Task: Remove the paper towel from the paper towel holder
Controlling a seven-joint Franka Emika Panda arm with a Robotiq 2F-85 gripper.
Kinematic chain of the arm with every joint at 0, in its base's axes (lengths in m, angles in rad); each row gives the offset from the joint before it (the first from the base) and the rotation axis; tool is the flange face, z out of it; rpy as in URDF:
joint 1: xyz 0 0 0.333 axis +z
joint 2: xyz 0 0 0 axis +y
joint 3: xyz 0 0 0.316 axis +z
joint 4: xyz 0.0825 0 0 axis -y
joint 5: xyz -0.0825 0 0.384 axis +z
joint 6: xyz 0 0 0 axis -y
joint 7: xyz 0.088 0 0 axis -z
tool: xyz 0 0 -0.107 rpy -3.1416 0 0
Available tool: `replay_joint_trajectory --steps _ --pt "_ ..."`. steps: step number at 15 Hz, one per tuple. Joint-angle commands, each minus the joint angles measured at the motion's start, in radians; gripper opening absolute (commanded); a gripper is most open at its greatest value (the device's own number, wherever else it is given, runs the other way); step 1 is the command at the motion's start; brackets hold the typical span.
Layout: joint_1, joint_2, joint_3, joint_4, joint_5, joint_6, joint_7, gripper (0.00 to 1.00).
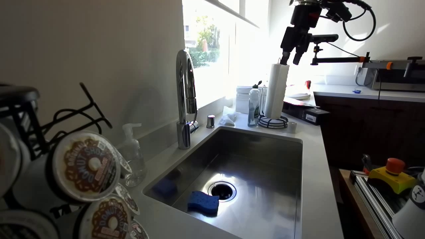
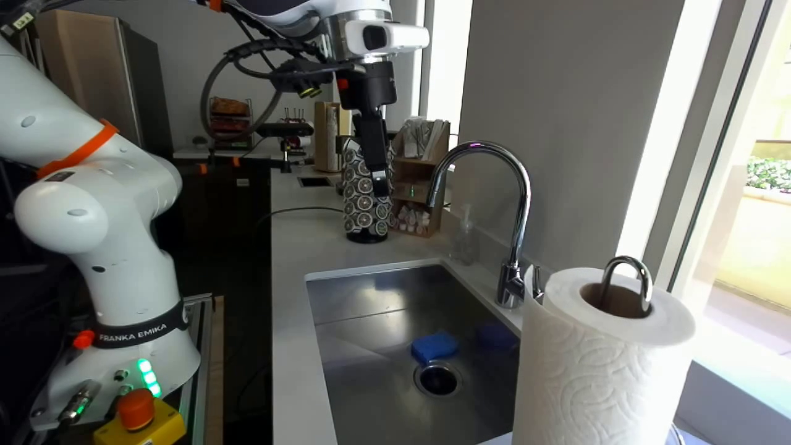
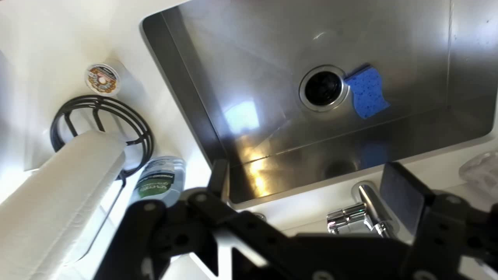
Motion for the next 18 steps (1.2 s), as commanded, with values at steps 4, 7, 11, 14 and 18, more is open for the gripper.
replay_joint_trajectory --steps 4,7,11,14,18 --pt "-0.127 -0.083 -0.054 -0.026 -0.020 0.057 0.078 1.00" --pt "-0.131 -0.062 -0.069 0.003 -0.005 0.042 0.064 1.00" --pt "-0.155 -0.063 -0.081 0.003 -0.004 0.050 0.084 1.00" --pt "-0.155 -0.063 -0.080 0.003 -0.004 0.050 0.089 1.00" --pt "-0.207 0.034 -0.138 0.093 0.024 0.102 0.187 1.00"
